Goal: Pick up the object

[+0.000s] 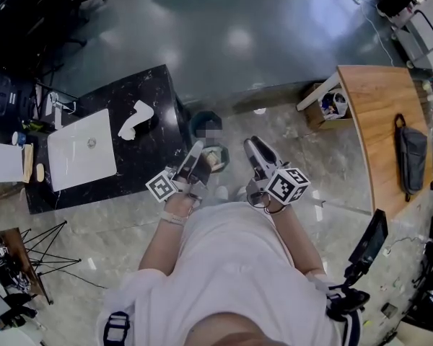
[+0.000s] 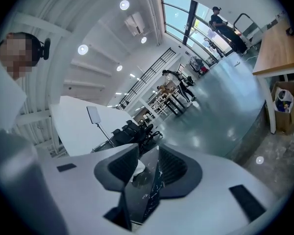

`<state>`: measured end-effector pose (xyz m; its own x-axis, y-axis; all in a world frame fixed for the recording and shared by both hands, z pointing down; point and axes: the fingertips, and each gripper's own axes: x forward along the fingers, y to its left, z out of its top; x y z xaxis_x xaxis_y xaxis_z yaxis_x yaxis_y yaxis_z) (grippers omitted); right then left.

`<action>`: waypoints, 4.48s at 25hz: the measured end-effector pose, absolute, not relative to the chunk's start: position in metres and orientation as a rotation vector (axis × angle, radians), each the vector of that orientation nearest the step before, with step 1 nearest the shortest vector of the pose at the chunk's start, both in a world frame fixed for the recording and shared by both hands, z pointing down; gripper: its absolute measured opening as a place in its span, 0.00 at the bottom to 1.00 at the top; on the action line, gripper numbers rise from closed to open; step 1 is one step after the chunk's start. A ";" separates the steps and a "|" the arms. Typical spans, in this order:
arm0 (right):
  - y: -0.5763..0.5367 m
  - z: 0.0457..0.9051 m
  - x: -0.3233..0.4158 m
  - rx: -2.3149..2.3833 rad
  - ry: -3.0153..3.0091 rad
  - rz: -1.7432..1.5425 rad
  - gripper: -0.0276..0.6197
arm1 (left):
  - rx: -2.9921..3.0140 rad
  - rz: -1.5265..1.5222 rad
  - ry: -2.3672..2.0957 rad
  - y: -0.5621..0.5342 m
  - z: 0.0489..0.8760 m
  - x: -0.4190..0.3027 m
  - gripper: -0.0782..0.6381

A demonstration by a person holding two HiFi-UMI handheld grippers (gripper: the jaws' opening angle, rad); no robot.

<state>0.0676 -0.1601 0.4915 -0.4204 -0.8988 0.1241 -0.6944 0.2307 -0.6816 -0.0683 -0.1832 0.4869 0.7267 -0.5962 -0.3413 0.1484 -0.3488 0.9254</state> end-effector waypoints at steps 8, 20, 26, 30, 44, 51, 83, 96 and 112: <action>-0.183 0.485 0.059 -1.424 2.260 -0.953 0.26 | 1.806 -0.801 -0.390 -0.194 0.483 -0.070 0.12; -0.222 0.487 0.034 -1.296 2.341 -1.005 0.26 | 1.959 -0.773 -0.612 -0.228 0.474 -0.116 0.16; -0.237 0.490 -0.005 -1.190 2.429 -1.049 0.26 | 2.106 -0.641 -0.856 -0.243 0.470 -0.171 0.24; -0.245 0.495 -0.030 -1.111 2.494 -1.078 0.26 | 2.201 -0.483 -1.020 -0.257 0.474 -0.199 0.29; -0.236 0.517 -0.083 -0.929 2.614 -1.209 0.26 | 2.399 0.363 -1.459 -0.302 0.535 -0.281 0.48; -0.224 0.535 -0.084 -0.931 2.612 -1.268 0.26 | 2.412 0.775 -1.450 -0.325 0.575 -0.296 0.52; -0.225 0.566 -0.038 -1.125 2.519 -1.332 0.26 | 2.320 1.209 -1.229 -0.380 0.667 -0.303 0.56; -0.221 0.565 -0.036 -1.129 2.510 -1.332 0.26 | 2.192 1.029 -1.398 -0.370 0.656 -0.315 0.45; -0.194 0.553 -0.034 -1.136 2.489 -1.296 0.26 | 2.197 0.777 -1.481 -0.342 0.611 -0.310 0.44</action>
